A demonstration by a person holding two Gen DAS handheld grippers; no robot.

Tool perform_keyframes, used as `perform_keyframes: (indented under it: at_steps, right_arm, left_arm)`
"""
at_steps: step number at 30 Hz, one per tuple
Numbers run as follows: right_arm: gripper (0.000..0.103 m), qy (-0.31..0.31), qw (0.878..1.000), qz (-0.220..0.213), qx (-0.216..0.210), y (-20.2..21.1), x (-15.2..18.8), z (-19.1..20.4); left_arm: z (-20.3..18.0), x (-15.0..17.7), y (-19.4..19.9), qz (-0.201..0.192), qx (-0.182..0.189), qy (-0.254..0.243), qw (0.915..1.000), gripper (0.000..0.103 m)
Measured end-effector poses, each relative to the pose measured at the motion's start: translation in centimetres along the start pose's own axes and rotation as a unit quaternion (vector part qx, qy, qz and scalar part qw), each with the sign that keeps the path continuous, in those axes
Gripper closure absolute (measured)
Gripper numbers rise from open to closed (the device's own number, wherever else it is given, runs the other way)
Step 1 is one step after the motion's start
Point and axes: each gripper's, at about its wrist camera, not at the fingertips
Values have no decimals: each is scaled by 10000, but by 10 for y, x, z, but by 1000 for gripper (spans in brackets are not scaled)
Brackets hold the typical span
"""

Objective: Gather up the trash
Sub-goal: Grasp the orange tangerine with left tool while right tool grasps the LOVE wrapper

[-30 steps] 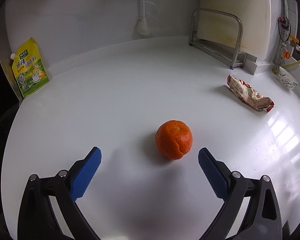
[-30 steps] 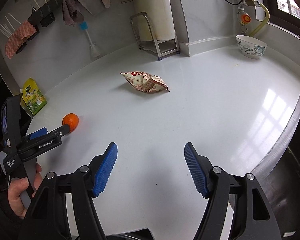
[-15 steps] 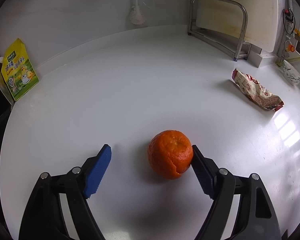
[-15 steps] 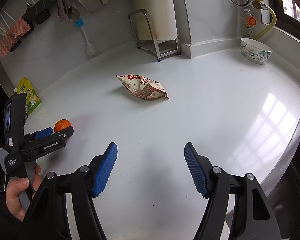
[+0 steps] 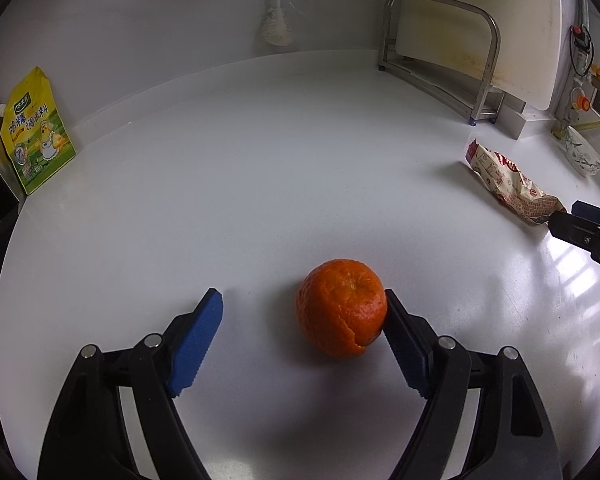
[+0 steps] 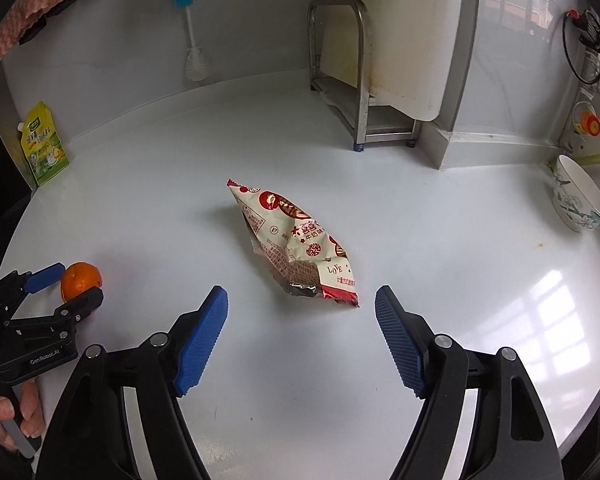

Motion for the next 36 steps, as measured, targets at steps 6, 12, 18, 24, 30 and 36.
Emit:
perform_keyframes:
  at_steps: [6,12,18,24,30,36]
  right_arm:
    - [30,77,9997,217,28,-23,-20,-2]
    - [29,-2,9994,344,105,-43,-34,-12]
    - [30,170,9994,258,181,-47,-34,-5]
    - [65,386,9988,219,229,-45,-33,11]
    - [68,461,9986,181,211,-38,-19,25]
    - [68,138,9998,97,-52,-25,-1,23]
  left_arm:
    - [0,-1,-1,31,52,49,10000,24]
    - [0,-1,-2,40,75,60,9999,23]
    - [0,0,-2,24,87,62,9999,26]
    - [-3,1,0,-41,94,7,9999,37]
    - [-10,6,5,-168,51,-142,9997,62]
    - [-8,10,9,-250,158,-173,9994,72]
Point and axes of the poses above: each gripper's, at about its wrist camera, not at the fingertips, and y roughly against the way its jaws point, z to its left, x to its underside, and after that the axes turned 11 degrees about z, right-handed
